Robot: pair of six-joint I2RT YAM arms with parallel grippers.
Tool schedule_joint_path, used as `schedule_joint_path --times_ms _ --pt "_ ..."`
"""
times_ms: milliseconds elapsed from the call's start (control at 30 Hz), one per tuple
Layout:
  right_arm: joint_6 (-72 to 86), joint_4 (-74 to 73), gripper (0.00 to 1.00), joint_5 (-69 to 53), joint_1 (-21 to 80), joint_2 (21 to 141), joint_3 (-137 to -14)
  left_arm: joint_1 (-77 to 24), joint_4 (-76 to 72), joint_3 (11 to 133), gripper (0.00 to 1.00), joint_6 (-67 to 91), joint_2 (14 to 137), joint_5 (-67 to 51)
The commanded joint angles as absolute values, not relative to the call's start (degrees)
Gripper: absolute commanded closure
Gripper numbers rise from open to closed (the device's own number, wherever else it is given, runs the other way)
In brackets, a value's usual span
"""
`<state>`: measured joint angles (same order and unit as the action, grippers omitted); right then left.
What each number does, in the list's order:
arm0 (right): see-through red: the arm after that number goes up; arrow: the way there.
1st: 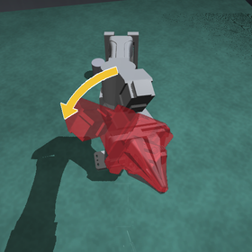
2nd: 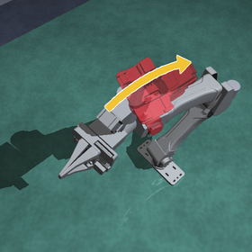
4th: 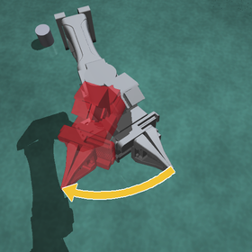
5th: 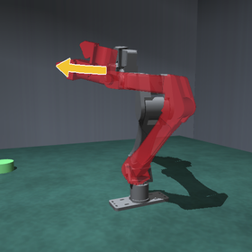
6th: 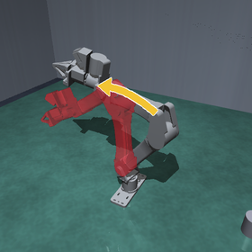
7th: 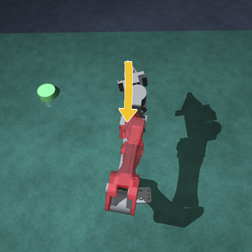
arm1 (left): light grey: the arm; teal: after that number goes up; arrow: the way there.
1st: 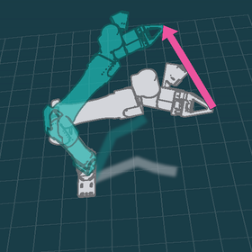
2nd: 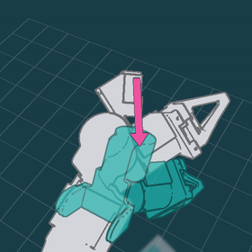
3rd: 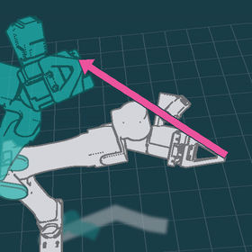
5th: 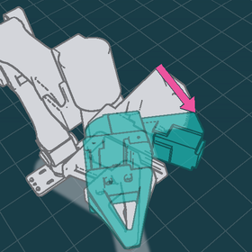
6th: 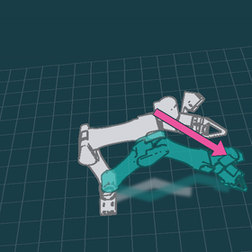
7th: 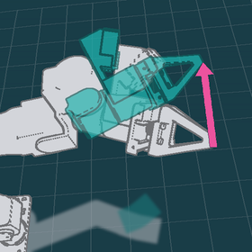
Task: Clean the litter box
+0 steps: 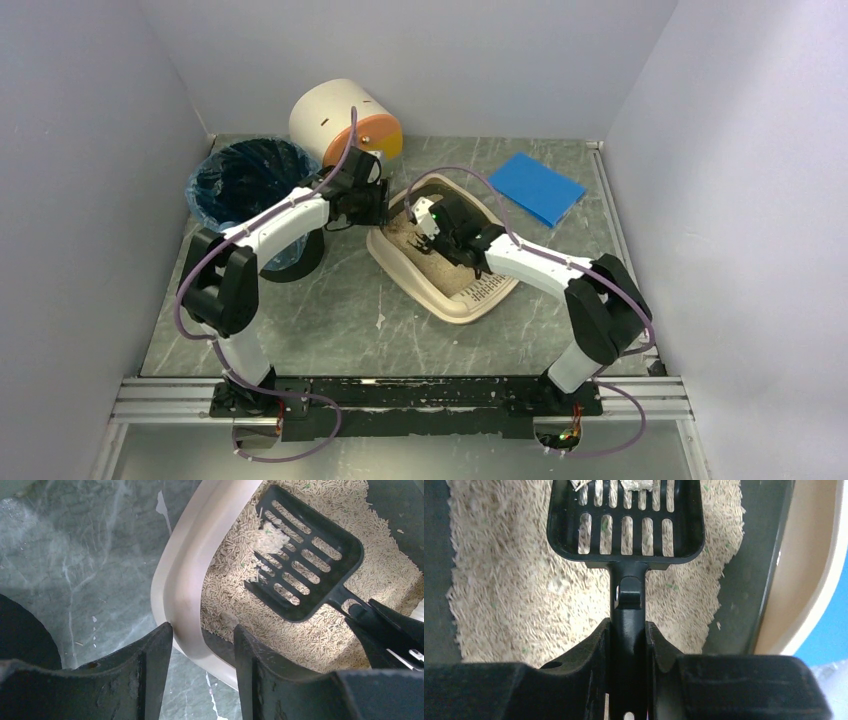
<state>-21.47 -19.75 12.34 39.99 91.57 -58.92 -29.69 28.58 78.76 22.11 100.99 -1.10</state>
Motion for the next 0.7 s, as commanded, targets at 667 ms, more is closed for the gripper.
schedule_joint_path --times_ms 667 --pt "-12.0 0.26 1.0 6.57 34.82 79.85 -42.98 -29.36 27.6 83.02 0.44 24.24 97.02 -5.57"
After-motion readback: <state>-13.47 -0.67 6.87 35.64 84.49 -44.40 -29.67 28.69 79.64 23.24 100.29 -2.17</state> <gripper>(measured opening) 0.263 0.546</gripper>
